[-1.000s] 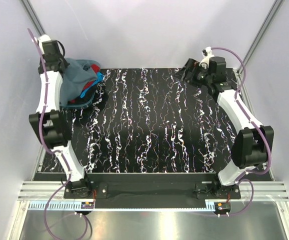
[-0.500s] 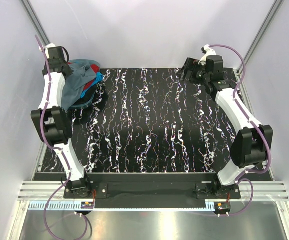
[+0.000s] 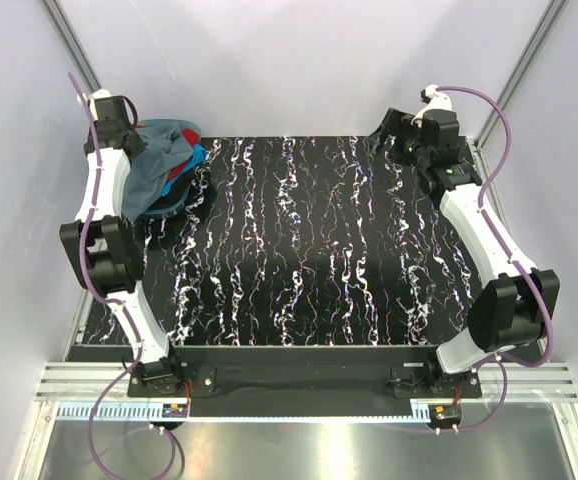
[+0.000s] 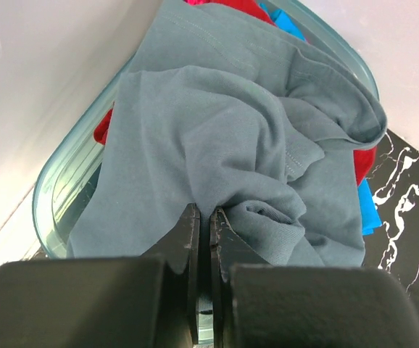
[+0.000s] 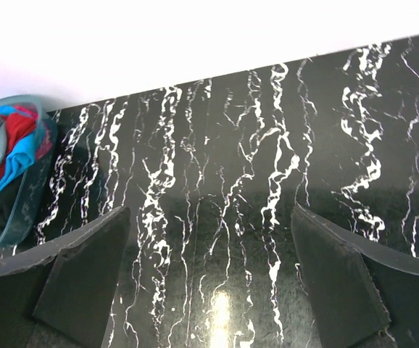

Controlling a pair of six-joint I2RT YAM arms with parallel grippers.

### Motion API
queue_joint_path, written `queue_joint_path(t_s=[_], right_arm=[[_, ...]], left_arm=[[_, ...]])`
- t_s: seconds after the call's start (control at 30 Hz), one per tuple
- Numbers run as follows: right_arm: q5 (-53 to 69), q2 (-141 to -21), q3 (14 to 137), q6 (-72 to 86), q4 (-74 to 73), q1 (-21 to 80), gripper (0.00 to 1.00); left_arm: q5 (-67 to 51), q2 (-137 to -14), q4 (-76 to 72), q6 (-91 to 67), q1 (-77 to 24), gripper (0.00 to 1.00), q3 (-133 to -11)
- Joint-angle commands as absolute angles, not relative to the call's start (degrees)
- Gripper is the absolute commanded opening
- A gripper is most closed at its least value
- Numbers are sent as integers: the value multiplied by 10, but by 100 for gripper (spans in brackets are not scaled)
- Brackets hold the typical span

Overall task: Fold and stack the t-shirts
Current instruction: Grab the tshirt from the pile

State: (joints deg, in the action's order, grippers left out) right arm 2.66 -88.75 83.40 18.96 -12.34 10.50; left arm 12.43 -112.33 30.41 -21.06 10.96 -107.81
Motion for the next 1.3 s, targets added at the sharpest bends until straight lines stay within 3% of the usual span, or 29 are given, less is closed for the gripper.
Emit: queue_joint_path(t_s=[0.0,0.3,0.7,1.07,1.27], right_arm=[[-14,-866,820,215,-120,106,100],[47,-877,820,202,-127,106,100],[32,-869,814,205,-127,107,100],[-85,-860,817,212,-135,107,100],[-108,-846,824,206,-147,105,100]], left_arm=[[116,-1102,262,-207,113,0,-1086],[98,-1138,270,-213,119,0,-1102],[79,-1078,271,-216,114,0,-1133],[129,-959,302,-125,-20,0,-1337],[148,-931,322,-91,-84,0,-1340]])
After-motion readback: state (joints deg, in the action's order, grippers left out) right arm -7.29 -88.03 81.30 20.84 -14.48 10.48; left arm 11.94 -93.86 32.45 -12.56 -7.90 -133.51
